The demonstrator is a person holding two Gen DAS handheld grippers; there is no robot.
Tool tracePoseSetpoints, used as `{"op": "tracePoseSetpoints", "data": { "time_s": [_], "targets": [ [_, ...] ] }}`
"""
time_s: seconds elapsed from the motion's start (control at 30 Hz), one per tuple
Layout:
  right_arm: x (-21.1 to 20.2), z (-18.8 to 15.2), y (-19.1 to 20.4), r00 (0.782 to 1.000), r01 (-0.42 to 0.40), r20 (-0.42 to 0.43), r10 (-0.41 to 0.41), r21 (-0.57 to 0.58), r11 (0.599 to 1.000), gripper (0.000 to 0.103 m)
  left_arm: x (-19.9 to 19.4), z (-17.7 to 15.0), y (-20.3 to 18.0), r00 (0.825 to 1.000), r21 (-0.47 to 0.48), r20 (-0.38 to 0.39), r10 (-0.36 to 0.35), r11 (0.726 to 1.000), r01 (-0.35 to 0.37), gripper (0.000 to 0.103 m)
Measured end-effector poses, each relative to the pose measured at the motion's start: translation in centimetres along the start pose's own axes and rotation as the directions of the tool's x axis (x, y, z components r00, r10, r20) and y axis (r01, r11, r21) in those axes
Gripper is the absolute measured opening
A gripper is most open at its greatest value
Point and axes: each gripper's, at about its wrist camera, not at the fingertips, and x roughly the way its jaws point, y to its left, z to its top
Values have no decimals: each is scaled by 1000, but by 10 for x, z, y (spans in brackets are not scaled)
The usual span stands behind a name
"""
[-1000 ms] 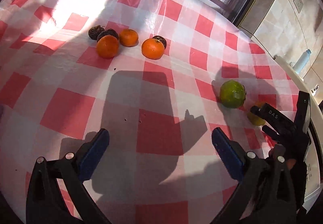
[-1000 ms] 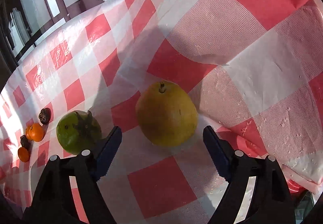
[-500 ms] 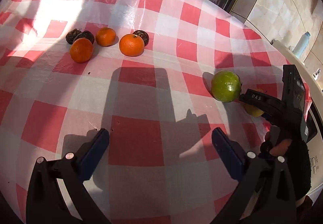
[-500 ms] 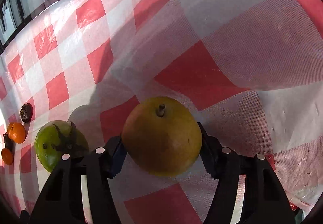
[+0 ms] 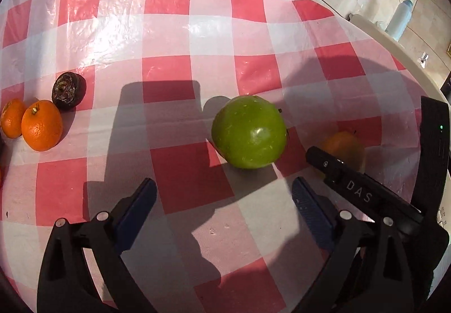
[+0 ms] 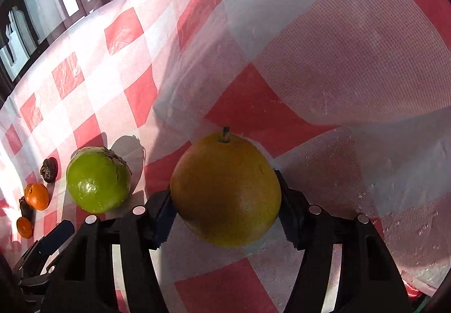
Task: Organize fruits
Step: 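Grasp the green pomelo with the left tool while the right tool holds the pear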
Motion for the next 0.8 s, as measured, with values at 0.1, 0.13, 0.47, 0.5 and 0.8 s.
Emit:
{"op": "tracePoseSetpoints", "data": {
  "time_s": [0.1, 0.13, 0.47, 0.5, 0.8],
  "targets": [
    [2, 5, -3, 1000, -19, 0, 19, 22, 1000, 62, 6, 6, -9, 1000, 38, 13, 17, 999, -18, 96],
    [1, 6, -9, 999, -43, -1, 43, 47, 998, 62, 9, 10, -10, 999, 39, 20, 27, 999, -28, 97],
    [2, 11, -14, 999, -51, 5, 50, 59, 997, 62, 64, 57, -18, 986, 107, -41, 162, 982, -157, 98],
    [3, 11, -12, 999, -46, 6, 46, 54, 997, 62, 67, 56, -23, 978, 138, -46, 204, 971, -196, 94],
    [8, 14, 3, 1000, -6, 6, 5, 17, 1000, 63, 14, 9, -9, 966, 111, -9, 258, 961, -255, 63]
  ]
}}
